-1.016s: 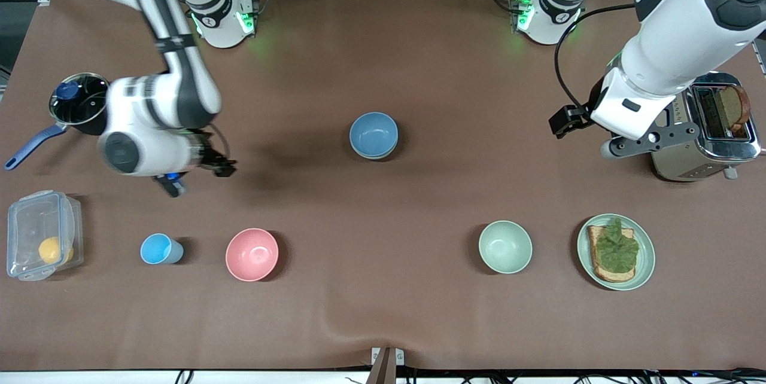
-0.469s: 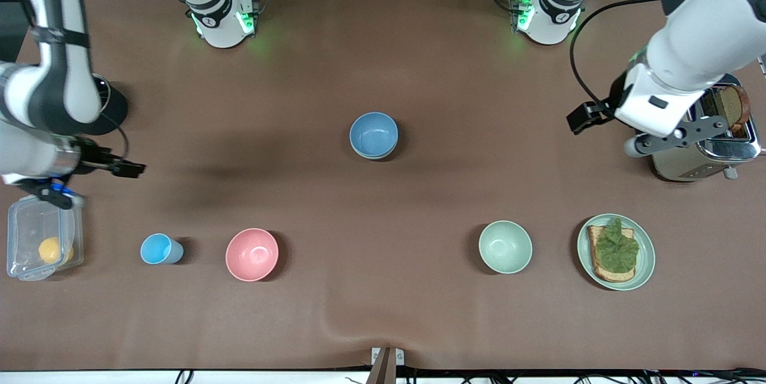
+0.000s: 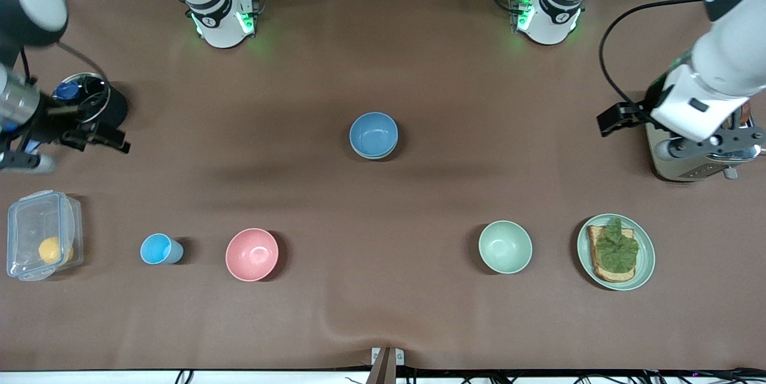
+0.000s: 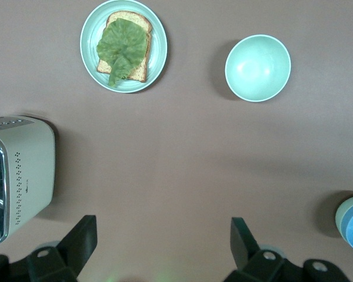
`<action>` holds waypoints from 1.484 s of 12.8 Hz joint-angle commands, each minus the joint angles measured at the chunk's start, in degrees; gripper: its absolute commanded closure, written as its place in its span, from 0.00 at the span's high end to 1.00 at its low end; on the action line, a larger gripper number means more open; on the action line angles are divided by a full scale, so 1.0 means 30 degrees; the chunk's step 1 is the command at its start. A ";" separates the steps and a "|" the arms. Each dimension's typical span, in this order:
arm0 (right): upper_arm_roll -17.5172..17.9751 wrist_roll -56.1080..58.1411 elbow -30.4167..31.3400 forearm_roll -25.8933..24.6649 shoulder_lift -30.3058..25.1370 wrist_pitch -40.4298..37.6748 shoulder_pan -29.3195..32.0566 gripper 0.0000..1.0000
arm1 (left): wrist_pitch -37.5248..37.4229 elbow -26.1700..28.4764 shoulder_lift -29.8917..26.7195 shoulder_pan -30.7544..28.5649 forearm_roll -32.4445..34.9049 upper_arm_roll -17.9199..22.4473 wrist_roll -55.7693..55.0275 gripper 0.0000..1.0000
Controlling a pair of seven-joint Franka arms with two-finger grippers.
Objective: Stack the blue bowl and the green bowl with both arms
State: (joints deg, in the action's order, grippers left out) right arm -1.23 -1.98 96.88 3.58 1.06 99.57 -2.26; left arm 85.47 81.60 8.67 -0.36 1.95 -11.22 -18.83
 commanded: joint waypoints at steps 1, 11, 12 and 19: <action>0.2310 0.0075 -0.0387 -0.0579 -0.0791 -0.0027 0.1805 1.00 | -0.0132 0.0281 -0.0606 0.0296 -0.1206 0.1247 0.0825 1.00; 0.1701 0.0514 -0.0595 -0.0550 -0.0646 0.0148 0.2043 1.00 | 0.0160 0.0981 -0.1805 0.0383 -0.0212 0.1483 0.1589 1.00; 0.1207 0.1094 -0.0566 -0.0347 -0.0616 0.0178 0.2014 1.00 | 0.0277 0.1506 -0.2271 0.0267 -0.0240 0.1483 0.1618 1.00; 0.0059 0.2214 -0.0536 -0.0286 -0.0587 0.0149 0.0989 1.00 | 0.0484 0.1863 -0.3155 0.0324 -0.0504 0.1073 0.1793 1.00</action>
State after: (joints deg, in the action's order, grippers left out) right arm -0.22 3.87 96.00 2.83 -1.09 100.20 1.60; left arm 85.84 85.03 0.76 0.38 0.28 -7.87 -15.14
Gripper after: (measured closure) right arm 0.000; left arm 0.000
